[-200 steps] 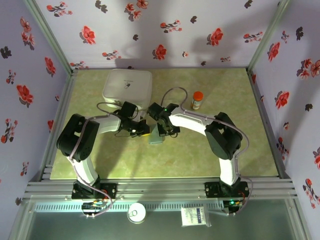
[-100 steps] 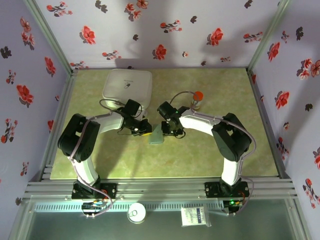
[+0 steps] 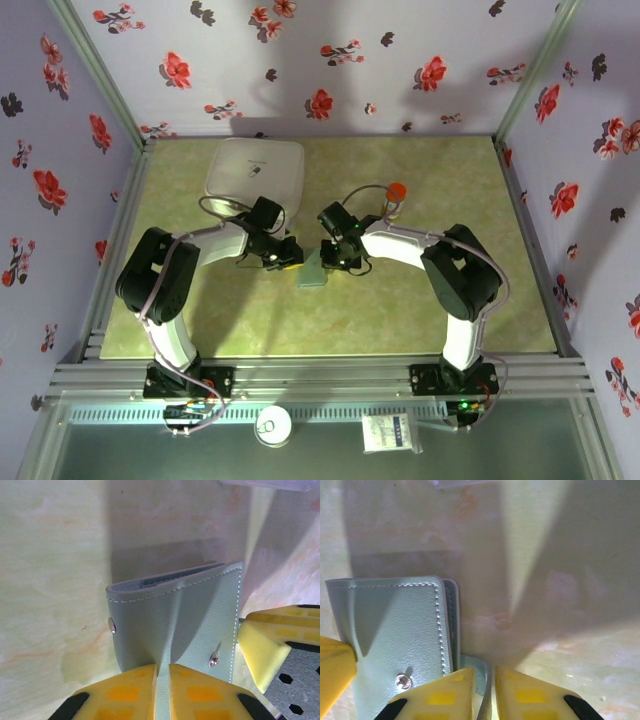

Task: Take the credit cards out of the card holder

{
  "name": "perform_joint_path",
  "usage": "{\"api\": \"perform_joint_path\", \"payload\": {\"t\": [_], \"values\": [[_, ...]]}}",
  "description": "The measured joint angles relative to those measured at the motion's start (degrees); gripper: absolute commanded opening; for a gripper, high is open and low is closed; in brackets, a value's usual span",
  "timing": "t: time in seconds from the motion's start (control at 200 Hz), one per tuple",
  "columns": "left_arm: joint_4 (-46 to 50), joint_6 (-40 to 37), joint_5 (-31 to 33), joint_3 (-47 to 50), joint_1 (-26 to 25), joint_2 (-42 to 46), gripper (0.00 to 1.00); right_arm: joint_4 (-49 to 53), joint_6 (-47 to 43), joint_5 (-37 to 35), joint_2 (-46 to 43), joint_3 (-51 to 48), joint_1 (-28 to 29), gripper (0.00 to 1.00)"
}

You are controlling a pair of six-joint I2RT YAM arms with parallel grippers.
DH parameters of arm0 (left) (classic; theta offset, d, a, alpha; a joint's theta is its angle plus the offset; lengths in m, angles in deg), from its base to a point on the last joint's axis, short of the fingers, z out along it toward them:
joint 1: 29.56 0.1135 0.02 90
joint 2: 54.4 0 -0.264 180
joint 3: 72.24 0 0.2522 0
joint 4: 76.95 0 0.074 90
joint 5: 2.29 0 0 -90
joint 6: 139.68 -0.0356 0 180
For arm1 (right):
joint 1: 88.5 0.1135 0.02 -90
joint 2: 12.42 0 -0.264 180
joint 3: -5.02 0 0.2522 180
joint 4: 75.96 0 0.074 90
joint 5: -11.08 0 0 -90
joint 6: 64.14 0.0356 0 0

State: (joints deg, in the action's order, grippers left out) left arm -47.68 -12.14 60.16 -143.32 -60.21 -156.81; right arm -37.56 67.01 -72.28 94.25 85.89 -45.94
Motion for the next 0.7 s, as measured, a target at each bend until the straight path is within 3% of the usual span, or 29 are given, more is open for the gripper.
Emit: {"api": "perform_joint_path", "payload": {"t": [0.285,0.7], "values": [[0.0,0.6,1.2,-0.2,0.0,0.8,0.14,-0.9,-0.1,0.9,1.0,-0.5,-0.6,0.12],[-0.9,2.0,3.9,0.3,1.6,8.2,0.27,3.4,-3.1,-0.3,-2.6,-0.6,-2.9,0.04]]}}
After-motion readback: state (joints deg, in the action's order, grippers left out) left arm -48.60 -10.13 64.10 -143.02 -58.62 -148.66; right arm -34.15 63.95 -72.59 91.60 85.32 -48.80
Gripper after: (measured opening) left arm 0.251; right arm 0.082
